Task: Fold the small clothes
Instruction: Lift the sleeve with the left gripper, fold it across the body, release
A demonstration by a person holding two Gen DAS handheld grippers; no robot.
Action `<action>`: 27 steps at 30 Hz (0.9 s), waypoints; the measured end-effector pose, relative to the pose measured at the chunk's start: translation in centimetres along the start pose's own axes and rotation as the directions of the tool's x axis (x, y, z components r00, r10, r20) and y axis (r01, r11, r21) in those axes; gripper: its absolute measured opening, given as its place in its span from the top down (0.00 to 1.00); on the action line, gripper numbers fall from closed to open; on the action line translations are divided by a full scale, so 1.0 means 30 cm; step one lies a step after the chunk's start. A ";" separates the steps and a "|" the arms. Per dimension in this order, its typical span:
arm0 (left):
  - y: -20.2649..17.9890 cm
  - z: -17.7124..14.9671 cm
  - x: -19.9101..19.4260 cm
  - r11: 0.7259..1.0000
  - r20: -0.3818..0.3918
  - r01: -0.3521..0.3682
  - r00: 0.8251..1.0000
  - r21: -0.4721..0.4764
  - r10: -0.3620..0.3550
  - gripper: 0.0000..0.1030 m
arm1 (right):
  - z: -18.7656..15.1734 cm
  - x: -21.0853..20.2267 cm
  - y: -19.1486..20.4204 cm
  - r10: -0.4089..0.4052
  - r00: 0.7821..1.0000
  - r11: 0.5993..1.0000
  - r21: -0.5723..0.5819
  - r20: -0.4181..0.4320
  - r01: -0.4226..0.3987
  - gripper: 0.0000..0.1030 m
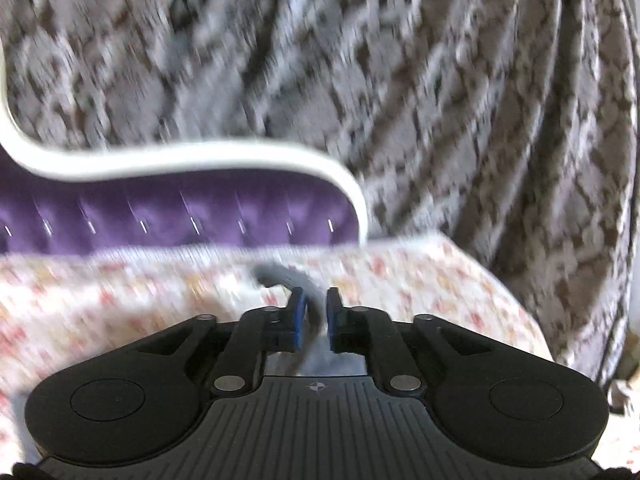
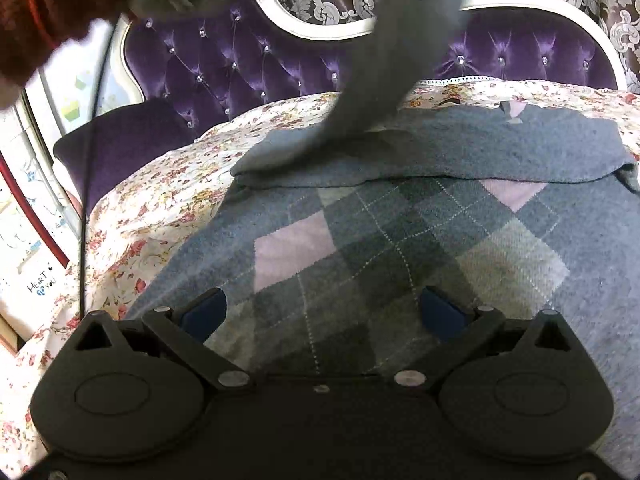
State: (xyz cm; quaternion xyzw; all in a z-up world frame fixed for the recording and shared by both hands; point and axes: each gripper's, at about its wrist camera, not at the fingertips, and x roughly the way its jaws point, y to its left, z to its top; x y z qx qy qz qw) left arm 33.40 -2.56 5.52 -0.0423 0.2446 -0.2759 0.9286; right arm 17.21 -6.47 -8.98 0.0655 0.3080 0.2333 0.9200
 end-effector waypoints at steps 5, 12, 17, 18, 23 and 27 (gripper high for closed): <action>-0.008 -0.071 0.006 1.000 -0.047 0.024 0.999 -0.012 -0.025 0.67 | 0.003 -0.001 -0.004 0.007 1.000 1.000 0.009 0.003 -0.007 0.00; 0.104 -0.134 -0.112 0.992 -0.022 -0.121 0.993 -0.045 0.120 0.58 | 0.008 -0.003 -0.009 0.014 1.000 1.000 0.018 -0.002 -0.014 0.00; 0.316 -0.240 -0.125 0.938 -0.108 -0.325 0.944 -0.119 0.313 0.58 | 0.010 0.003 0.004 0.000 1.000 1.000 -0.003 -0.011 0.000 0.00; 0.355 -0.262 -0.122 0.926 -0.132 -0.354 0.932 -0.133 0.337 0.58 | 0.010 0.003 0.006 -0.003 1.000 1.000 -0.006 -0.013 0.003 0.00; 0.503 -0.371 -0.121 0.869 -0.222 -0.465 0.877 -0.173 0.425 0.59 | 0.013 0.003 0.009 -0.010 1.000 1.000 -0.016 -0.023 0.009 0.00; 0.550 -0.413 -0.166 0.850 -0.201 -0.500 0.861 -0.166 0.467 0.55 | 0.025 -0.001 0.006 -0.003 0.999 1.000 -0.014 -0.034 0.003 0.00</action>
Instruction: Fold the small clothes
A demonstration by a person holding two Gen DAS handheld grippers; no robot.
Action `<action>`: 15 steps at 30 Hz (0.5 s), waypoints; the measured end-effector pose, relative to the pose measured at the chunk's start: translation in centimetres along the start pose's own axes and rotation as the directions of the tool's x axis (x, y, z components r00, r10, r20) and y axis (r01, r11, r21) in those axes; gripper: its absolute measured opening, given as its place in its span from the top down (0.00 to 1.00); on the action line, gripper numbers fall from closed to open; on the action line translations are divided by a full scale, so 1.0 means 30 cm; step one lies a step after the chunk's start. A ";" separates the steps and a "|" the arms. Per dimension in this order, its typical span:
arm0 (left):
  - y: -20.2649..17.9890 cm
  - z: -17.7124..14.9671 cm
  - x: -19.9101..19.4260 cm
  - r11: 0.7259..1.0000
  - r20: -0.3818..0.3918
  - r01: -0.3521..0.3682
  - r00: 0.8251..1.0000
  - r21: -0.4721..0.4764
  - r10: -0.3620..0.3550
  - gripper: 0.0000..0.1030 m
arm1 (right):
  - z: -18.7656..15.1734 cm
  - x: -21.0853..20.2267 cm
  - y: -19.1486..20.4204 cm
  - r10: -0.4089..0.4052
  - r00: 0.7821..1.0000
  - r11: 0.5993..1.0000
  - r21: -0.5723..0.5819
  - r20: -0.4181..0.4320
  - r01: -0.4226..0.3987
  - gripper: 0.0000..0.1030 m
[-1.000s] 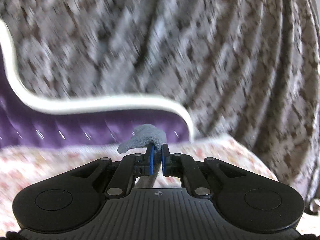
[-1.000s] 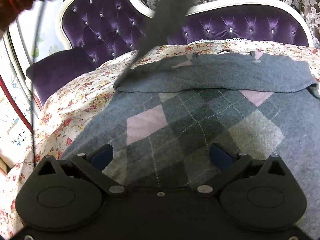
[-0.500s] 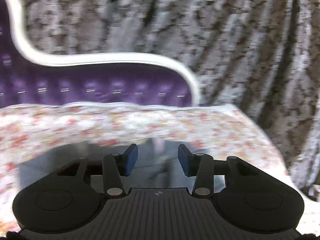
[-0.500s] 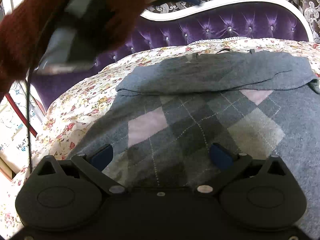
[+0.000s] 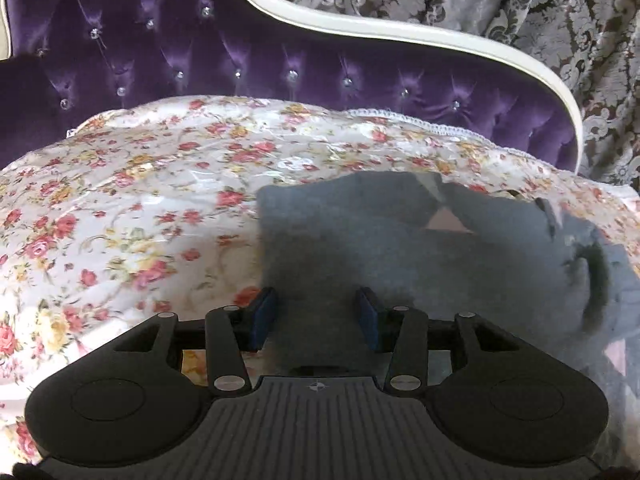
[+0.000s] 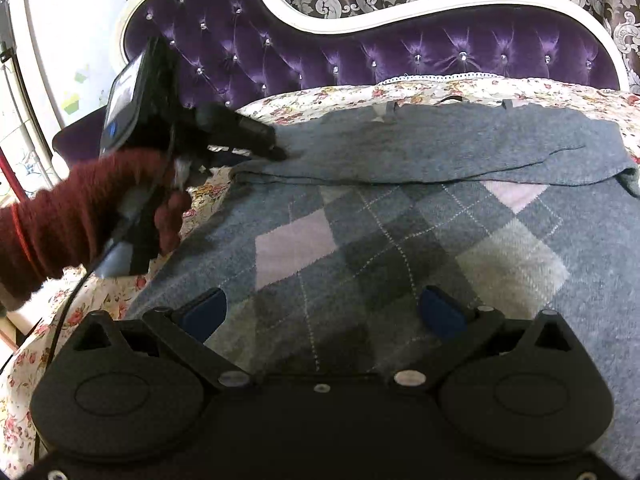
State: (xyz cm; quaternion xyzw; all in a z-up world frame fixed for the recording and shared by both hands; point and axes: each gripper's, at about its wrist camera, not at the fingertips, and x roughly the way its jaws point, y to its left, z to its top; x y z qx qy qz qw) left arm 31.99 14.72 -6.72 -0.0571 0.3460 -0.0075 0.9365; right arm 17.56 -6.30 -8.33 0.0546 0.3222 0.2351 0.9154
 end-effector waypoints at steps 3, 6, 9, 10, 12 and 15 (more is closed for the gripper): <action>0.035 -0.013 -0.007 0.998 -0.002 0.017 1.000 -0.056 -0.017 0.53 | 0.027 -0.014 -0.028 0.031 1.000 0.999 0.034 -0.006 -0.031 0.01; 0.028 -0.023 -0.017 0.999 0.006 0.017 1.000 -0.042 -0.016 0.53 | 0.085 -0.049 -0.091 0.006 0.999 0.997 0.076 0.038 -0.009 0.01; 0.009 -0.041 -0.022 1.000 0.024 0.004 1.000 -0.016 -0.003 0.52 | 0.160 -0.084 -0.180 -0.052 0.994 0.993 0.108 0.098 0.041 0.02; 0.016 -0.045 -0.012 1.000 0.028 0.003 1.000 -0.019 -0.003 0.52 | 0.193 -0.089 -0.217 -0.085 0.990 0.991 0.110 0.111 0.073 0.03; 0.020 -0.051 -0.011 1.000 0.036 0.006 0.999 -0.024 -0.005 0.52 | 0.240 -0.082 -0.278 -0.147 0.980 0.985 0.111 0.131 0.132 0.15; 0.021 -0.054 -0.014 1.000 0.040 0.011 0.999 -0.029 -0.010 0.52 | 0.297 -0.043 -0.384 -0.217 0.968 0.967 0.162 0.127 0.196 0.35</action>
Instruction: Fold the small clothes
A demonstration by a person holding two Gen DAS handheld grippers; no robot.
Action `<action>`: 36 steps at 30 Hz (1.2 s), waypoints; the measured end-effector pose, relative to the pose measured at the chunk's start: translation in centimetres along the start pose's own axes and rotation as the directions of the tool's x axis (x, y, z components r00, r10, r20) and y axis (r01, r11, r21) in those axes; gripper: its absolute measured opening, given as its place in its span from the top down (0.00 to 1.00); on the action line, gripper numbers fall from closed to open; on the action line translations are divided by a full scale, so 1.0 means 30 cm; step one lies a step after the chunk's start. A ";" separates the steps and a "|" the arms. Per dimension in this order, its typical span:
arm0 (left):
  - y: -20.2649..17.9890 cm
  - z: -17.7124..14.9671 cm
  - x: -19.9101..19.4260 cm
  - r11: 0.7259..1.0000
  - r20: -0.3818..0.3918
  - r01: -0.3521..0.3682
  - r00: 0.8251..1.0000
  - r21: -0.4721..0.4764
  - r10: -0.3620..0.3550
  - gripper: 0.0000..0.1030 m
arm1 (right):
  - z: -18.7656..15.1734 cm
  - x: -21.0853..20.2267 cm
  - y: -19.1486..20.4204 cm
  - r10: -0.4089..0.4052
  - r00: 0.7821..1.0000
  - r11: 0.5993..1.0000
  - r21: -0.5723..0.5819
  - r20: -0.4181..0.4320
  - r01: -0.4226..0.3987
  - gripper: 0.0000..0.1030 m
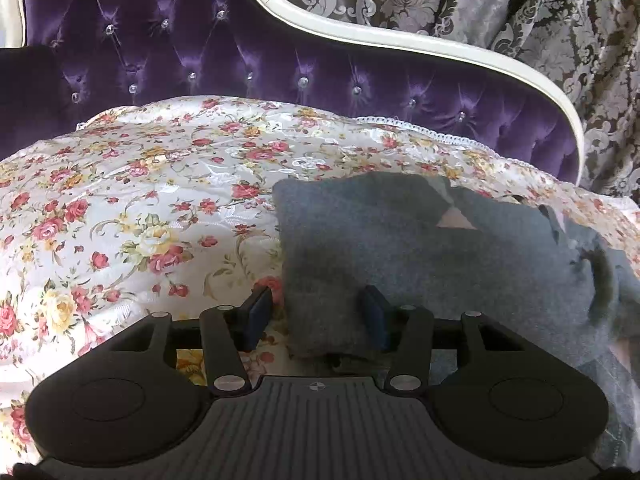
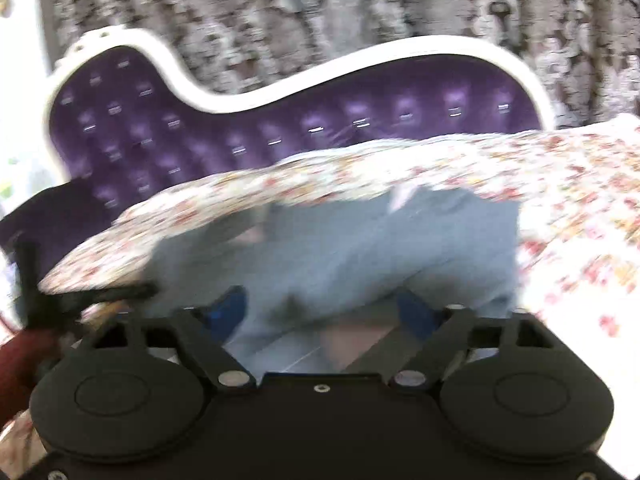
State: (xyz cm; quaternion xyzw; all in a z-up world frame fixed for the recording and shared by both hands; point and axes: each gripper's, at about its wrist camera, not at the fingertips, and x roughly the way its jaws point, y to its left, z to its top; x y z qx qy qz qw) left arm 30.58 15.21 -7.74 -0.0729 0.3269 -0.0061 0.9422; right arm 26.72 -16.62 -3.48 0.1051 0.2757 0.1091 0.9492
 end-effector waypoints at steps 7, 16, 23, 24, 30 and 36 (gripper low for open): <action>-0.011 -0.008 -0.001 1.000 0.012 -0.012 1.000 0.010 0.012 0.52 | 0.056 0.148 -0.137 -0.104 0.994 0.991 0.080 -0.022 0.106 0.40; -0.006 -0.009 -0.002 1.000 0.013 -0.009 1.000 -0.001 0.009 0.52 | 0.067 0.249 -0.165 -0.085 0.994 0.990 0.107 -0.070 0.092 0.58; -0.003 -0.005 -0.001 1.000 0.010 -0.007 1.000 -0.006 0.007 0.52 | 0.087 0.088 -0.155 -0.096 0.995 0.989 0.112 0.011 0.094 0.85; -0.003 -0.005 -0.001 1.000 0.011 -0.008 1.000 -0.008 0.008 0.51 | 0.083 0.065 -0.164 -0.101 0.995 0.988 0.122 0.006 0.100 0.85; -0.005 -0.004 0.001 1.000 0.008 -0.013 1.000 -0.011 0.013 0.51 | 0.022 0.077 -0.192 -0.151 0.983 0.985 0.071 -0.103 0.159 0.83; -0.004 0.000 0.001 1.000 0.001 -0.010 1.000 -0.011 0.010 0.51 | -0.004 0.056 -0.162 -0.198 0.975 0.980 0.012 -0.105 0.200 0.77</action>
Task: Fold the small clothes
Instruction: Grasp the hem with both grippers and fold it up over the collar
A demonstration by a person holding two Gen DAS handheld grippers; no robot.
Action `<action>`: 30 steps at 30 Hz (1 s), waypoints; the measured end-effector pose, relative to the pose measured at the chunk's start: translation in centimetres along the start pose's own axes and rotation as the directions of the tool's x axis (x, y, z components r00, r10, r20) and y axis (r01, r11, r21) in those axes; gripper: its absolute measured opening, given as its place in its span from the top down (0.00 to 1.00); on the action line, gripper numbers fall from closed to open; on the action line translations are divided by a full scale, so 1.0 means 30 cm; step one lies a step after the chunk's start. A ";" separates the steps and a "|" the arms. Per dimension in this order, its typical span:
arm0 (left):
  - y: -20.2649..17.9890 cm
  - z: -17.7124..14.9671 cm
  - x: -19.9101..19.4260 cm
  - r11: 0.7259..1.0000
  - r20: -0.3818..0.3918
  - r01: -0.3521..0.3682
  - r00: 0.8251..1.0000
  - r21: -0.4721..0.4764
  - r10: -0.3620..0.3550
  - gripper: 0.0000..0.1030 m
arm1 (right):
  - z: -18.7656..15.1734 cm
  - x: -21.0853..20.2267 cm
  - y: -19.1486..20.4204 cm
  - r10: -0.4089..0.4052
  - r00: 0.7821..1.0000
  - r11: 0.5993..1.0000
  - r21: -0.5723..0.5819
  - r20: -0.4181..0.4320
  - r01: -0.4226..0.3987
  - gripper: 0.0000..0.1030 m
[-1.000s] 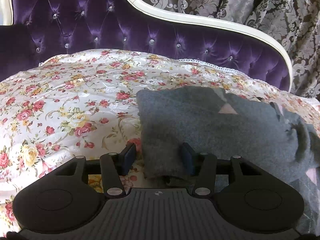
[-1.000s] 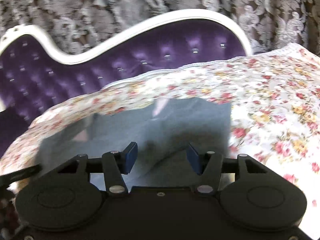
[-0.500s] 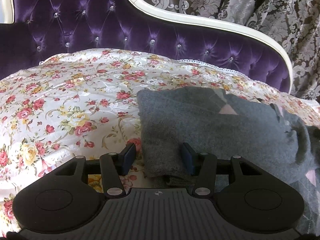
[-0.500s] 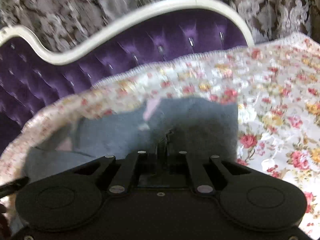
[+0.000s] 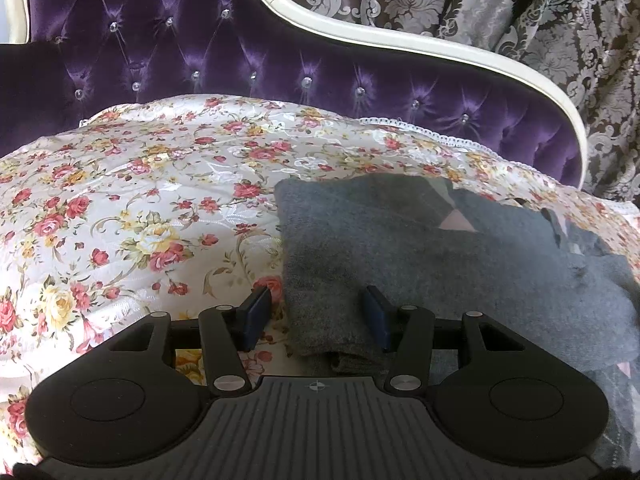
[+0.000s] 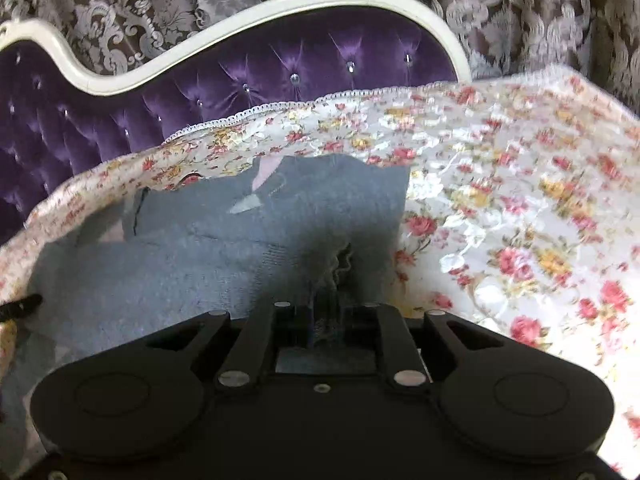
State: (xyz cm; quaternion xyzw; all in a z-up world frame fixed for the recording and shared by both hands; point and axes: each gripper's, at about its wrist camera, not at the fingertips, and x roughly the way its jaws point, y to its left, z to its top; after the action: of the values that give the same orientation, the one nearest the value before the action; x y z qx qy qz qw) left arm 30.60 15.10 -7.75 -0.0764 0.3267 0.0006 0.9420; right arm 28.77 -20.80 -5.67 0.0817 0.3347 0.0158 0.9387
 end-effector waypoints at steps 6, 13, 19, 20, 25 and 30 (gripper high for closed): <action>0.004 0.044 -0.046 1.000 -0.005 -0.010 1.000 0.007 0.010 0.53 | 0.024 -0.041 0.032 -0.044 0.995 0.997 -0.055 0.092 0.049 0.64; -0.106 0.108 -0.073 0.994 0.031 0.014 0.999 0.112 -0.017 0.53 | 0.065 0.001 0.143 0.061 0.991 0.992 -0.113 0.122 -0.047 0.56; -0.181 0.123 0.054 0.989 -0.029 0.037 0.999 0.144 -0.033 0.53 | 0.044 0.099 0.318 0.170 0.983 0.962 -0.228 0.065 -0.151 0.56; -0.175 0.121 0.073 0.991 -0.042 0.027 0.999 0.134 -0.022 0.53 | 0.040 0.120 0.334 0.175 0.983 0.958 -0.239 0.050 -0.159 0.57; -0.101 0.111 0.125 0.995 -0.053 -0.017 0.998 0.097 0.023 0.51 | 0.043 0.227 0.297 0.058 0.998 0.977 -0.206 0.011 -0.055 0.60; -0.106 0.112 0.128 0.994 -0.052 -0.026 0.998 0.107 0.032 0.50 | 0.056 0.239 0.222 -0.002 1.000 0.990 -0.140 0.027 0.005 0.62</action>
State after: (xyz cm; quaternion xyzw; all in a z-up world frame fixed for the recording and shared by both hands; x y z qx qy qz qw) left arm 35.85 12.25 -7.04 -0.0214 0.3527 -0.0052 0.9355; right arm 35.55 -13.85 -7.78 0.0153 0.3205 0.0365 0.9464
